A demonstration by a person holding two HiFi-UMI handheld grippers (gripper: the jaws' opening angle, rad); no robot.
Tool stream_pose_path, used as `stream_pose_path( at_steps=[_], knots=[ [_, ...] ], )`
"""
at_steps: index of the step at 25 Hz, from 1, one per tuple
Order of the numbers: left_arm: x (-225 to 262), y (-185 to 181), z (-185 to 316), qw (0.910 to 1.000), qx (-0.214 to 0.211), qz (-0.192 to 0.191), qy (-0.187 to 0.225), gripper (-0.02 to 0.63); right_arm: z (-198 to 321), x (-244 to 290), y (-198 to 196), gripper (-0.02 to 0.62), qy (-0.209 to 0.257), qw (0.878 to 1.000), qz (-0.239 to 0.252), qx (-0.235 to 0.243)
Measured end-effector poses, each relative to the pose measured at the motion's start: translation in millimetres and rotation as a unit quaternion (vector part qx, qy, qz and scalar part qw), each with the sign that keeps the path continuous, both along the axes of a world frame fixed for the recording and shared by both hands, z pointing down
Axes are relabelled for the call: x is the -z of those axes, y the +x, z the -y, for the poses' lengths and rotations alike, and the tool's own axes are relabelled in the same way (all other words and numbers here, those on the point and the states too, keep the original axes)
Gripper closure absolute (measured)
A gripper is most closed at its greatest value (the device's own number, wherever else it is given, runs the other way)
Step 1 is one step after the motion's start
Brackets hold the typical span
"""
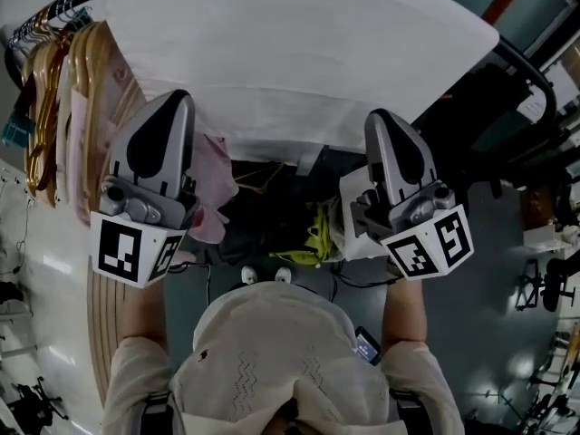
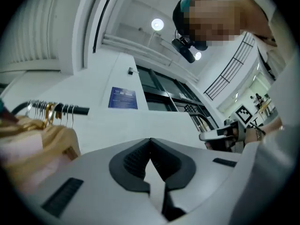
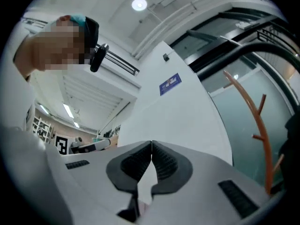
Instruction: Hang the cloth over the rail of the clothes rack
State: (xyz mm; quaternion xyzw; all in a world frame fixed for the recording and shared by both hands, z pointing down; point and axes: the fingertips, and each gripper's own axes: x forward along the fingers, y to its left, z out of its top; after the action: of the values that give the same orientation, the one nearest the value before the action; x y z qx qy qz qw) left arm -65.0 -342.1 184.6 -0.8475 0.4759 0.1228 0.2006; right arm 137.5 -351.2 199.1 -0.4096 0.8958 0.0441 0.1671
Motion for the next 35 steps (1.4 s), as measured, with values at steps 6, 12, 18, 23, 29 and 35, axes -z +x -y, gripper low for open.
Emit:
stream_pose_path(
  at_steps=[6,12,18,23,29,35],
  knots=[
    [-99,25,-3,0.9924,-0.004,-0.011,-0.122,0.594,1,-96,-27,0.577,-0.063,0.996,-0.061,-0.008],
    [-146,44,-11,0.9897,-0.015,-0.029,-0.139,0.592,-8,-159,-50,0.577,-0.109,0.992,-0.069,-0.003],
    [-219,54,-23,0.9852,0.003,-0.047,-0.165,0.592,-22,-222,-60,0.577,-0.127,0.988,-0.087,-0.025],
    [-260,68,-35,0.9816,0.003,-0.025,-0.19,0.592,-37,-242,-65,0.577,-0.125,0.985,-0.102,-0.057],
    [-281,57,-39,0.9771,0.033,-0.04,-0.206,0.592,-45,-270,-64,0.577,-0.164,0.979,-0.105,-0.063],
    [-292,63,-43,0.9733,0.035,-0.044,-0.223,0.592,-50,-282,-55,0.577,-0.177,0.976,-0.101,-0.079]
  ],
)
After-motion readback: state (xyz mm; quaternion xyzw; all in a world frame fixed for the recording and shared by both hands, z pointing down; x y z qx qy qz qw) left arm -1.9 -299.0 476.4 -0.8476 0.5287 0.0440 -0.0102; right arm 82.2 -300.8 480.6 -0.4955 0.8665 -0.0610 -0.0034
